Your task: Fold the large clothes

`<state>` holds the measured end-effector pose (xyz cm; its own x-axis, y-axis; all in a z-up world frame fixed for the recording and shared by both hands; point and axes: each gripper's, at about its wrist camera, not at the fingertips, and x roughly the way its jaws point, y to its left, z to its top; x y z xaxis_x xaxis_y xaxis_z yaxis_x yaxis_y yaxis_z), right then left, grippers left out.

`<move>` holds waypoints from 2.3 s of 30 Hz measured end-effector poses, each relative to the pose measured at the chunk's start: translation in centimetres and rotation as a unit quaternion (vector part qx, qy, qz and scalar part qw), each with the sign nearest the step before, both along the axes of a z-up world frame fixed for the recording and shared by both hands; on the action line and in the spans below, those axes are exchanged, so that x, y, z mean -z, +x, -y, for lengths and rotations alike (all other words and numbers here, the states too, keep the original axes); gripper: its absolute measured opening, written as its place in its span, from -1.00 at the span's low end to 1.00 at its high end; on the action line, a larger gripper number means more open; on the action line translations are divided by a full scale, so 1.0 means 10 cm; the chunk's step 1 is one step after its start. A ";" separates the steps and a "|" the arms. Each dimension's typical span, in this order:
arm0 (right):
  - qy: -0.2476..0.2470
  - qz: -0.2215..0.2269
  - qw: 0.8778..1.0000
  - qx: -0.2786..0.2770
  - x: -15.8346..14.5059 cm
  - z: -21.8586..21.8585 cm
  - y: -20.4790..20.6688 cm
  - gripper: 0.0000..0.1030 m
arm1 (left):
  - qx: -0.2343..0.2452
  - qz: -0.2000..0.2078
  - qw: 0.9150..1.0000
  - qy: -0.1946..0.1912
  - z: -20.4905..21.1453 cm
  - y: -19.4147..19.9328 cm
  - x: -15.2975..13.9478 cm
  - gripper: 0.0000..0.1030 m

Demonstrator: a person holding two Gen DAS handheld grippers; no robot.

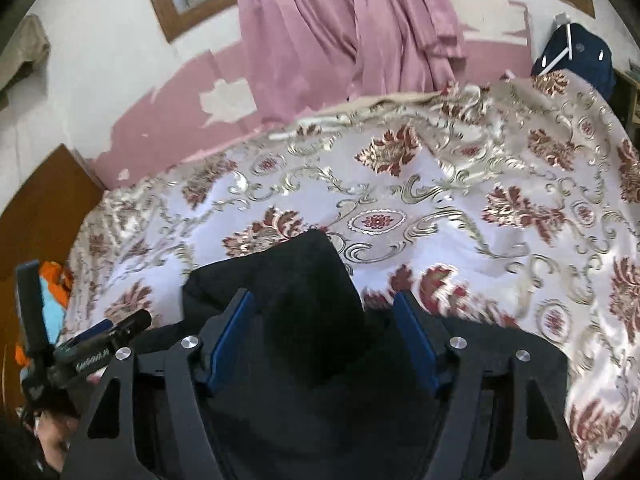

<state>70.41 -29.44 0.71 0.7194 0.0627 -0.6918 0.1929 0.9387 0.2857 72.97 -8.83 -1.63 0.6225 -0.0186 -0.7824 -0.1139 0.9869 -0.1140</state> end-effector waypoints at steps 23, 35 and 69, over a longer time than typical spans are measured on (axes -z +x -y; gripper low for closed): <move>-0.108 0.116 0.986 -0.051 -0.19 -0.29 -1.24 -0.80 | 0.062 0.084 0.990 -0.091 -0.42 -0.65 -0.23 -0.97; -0.117 0.122 0.984 -0.063 -0.02 -0.16 -2.33 -0.82 | 0.156 0.113 0.967 -0.169 -0.69 -1.43 -0.46 -0.61; -0.100 0.113 0.985 -0.085 0.23 -0.13 -2.62 -0.83 | 0.231 0.108 0.965 -0.066 -0.32 -2.13 -0.22 -0.87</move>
